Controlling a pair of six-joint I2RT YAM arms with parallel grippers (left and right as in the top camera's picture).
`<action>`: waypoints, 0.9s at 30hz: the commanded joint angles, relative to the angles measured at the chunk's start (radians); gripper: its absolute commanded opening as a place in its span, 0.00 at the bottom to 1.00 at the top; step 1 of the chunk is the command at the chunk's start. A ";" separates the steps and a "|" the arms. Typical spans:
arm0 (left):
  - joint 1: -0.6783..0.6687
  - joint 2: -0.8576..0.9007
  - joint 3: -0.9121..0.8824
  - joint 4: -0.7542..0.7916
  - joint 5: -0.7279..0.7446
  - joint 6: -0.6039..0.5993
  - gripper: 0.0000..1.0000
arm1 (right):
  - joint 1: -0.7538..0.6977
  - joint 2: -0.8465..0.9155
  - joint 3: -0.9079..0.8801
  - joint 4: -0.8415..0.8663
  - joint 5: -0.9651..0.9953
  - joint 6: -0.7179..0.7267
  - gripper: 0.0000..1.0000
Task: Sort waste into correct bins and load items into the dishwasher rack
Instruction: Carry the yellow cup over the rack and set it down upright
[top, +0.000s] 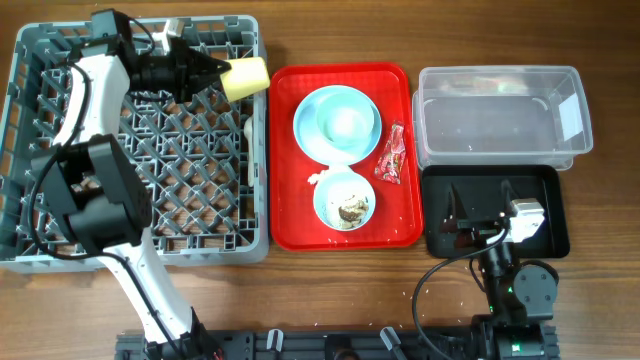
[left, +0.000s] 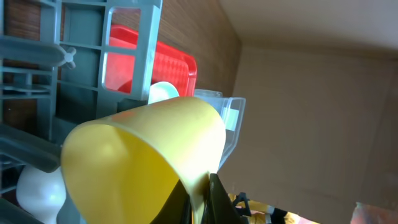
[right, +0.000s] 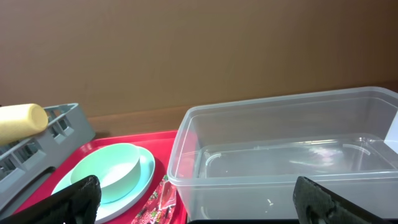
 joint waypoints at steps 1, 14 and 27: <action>-0.014 0.062 -0.041 -0.018 -0.309 0.008 0.04 | 0.000 -0.005 -0.001 0.003 0.002 0.012 1.00; -0.103 0.062 -0.041 -0.019 -0.510 0.060 0.04 | 0.000 -0.005 -0.001 0.003 0.002 0.013 1.00; -0.044 0.062 -0.041 -0.061 -0.674 0.060 0.04 | 0.000 -0.005 -0.001 0.003 0.002 0.012 1.00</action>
